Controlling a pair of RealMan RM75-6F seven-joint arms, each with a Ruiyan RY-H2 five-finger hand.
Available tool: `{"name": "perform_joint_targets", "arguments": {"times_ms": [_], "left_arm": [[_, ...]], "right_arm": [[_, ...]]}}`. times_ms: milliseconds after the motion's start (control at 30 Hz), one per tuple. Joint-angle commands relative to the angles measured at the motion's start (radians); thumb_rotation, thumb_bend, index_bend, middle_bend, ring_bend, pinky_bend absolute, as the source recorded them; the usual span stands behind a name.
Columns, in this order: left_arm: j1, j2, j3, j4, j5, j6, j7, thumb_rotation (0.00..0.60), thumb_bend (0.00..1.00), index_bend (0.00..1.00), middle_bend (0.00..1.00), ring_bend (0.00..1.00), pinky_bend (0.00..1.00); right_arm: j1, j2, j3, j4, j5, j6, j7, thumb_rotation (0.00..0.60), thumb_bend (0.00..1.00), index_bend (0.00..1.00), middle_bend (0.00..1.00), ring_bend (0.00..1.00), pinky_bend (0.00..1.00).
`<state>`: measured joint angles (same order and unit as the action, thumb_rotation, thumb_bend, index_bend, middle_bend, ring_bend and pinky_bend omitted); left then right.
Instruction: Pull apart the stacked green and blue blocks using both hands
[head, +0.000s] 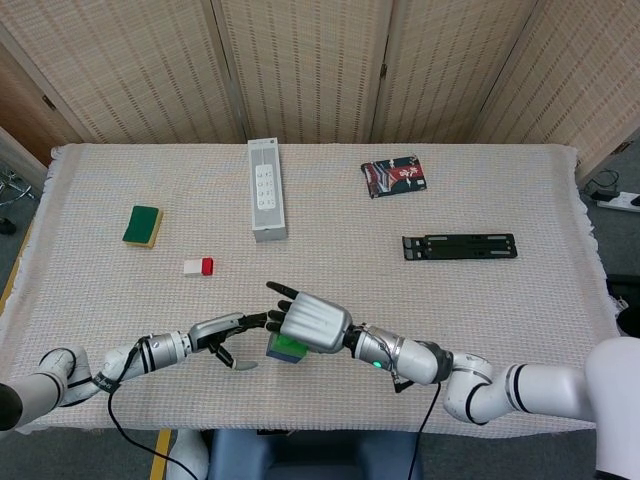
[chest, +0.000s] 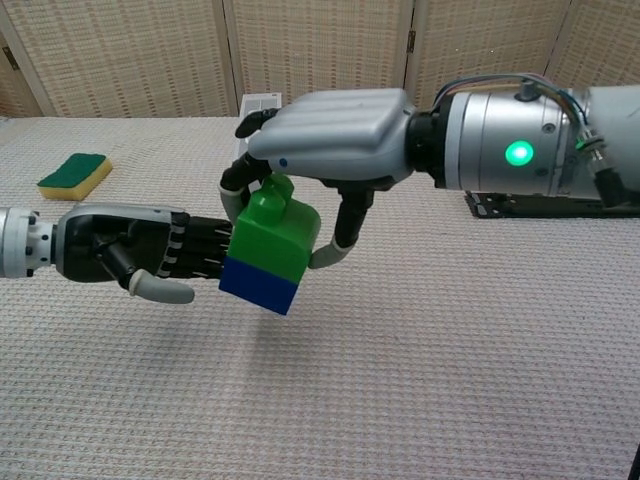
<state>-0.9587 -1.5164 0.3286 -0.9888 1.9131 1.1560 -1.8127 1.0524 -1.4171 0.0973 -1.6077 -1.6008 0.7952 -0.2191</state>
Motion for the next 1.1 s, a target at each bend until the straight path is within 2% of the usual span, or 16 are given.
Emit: {"name": "perform_joint_targets", "arguments": {"times_ms": [33, 200, 367, 567, 1100], "left_arm": [[-0.003, -0.008, 0.003, 0.006, -0.005, 0.0, 0.003, 0.6, 0.36, 0.16, 0.0, 0.0, 0.0], [-0.008, -0.019, 0.009, 0.008, -0.017, -0.009, 0.01, 0.6, 0.36, 0.21, 0.0, 0.0, 0.0], [-0.008, -0.026, 0.008, 0.004, -0.036, -0.022, 0.035, 0.6, 0.36, 0.29, 0.0, 0.0, 0.0], [-0.013, -0.027, 0.016, 0.003, -0.043, -0.027, 0.028, 0.6, 0.36, 0.32, 0.0, 0.0, 0.0], [-0.024, -0.029, 0.045, 0.032, -0.04, -0.016, -0.034, 0.6, 0.36, 0.16, 0.0, 0.0, 0.0]], "right_arm": [[0.0, -0.002, 0.0, 0.003, 0.002, 0.0, 0.001, 0.6, 0.29, 1.0, 0.39, 0.35, 0.0], [0.001, -0.007, 0.0, 0.009, 0.004, 0.002, 0.002, 0.6, 0.29, 1.0, 0.39, 0.35, 0.0], [0.001, -0.012, -0.003, 0.019, 0.005, 0.002, 0.001, 0.6, 0.29, 1.0, 0.39, 0.35, 0.0], [0.004, -0.023, -0.003, 0.032, 0.006, -0.001, 0.002, 0.6, 0.29, 1.0, 0.39, 0.35, 0.0], [0.005, -0.021, -0.006, 0.028, 0.003, 0.004, -0.016, 0.6, 0.29, 1.0, 0.39, 0.35, 0.0]]}}
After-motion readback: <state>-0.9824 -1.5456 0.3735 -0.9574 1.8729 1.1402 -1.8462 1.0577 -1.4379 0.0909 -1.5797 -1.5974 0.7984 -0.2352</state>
